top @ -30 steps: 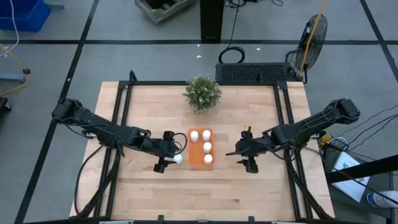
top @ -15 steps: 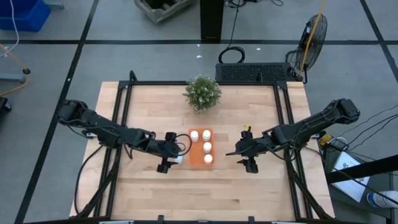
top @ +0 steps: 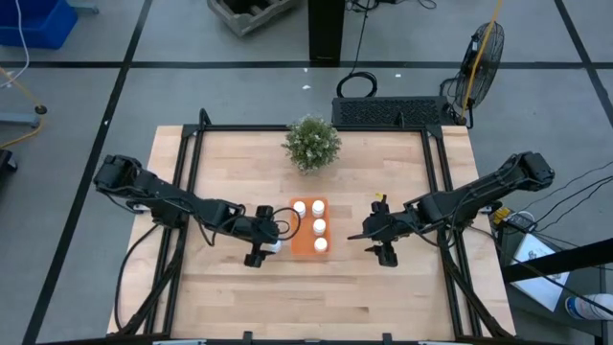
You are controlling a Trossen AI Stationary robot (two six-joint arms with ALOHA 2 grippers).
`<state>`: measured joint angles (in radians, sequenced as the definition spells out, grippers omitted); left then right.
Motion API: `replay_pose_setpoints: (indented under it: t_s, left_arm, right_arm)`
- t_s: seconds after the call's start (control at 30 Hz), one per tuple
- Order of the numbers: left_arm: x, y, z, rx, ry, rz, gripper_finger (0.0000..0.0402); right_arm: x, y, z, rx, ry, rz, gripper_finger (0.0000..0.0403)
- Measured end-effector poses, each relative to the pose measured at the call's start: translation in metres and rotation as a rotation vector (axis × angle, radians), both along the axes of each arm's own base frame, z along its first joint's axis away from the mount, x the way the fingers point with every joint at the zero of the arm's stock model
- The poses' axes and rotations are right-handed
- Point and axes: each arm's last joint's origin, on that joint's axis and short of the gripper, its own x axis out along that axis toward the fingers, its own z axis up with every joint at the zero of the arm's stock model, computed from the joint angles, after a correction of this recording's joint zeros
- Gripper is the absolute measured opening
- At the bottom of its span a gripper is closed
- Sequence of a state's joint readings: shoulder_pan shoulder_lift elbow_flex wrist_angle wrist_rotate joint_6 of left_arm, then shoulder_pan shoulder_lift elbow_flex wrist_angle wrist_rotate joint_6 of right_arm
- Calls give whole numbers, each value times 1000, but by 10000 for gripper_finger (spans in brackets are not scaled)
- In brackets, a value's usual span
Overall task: Pick and place pill bottles into a basket
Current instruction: Put the white medicine bottle into the orange bin
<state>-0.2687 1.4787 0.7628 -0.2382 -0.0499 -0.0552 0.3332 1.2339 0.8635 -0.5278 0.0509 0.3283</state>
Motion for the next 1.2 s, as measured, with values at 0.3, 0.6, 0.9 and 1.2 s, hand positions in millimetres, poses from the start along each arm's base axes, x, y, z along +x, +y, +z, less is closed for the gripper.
replay_pose_setpoints:
  t_s: [0.3,0.6,0.9,1.2]
  left_arm:
    - [1,-1,-1,-31,-2,-11,253]
    - [0,-2,14,-72,11,56,159]
    - [12,10,130,42,-108,127,159]
    - [47,19,121,87,-89,175,159]
  right_arm:
    - [0,0,0,-7,-4,4,253]
    - [4,1,3,-13,-52,31,215]
    - [3,0,2,-75,-59,31,190]
    - [4,-2,2,-76,-62,26,188]
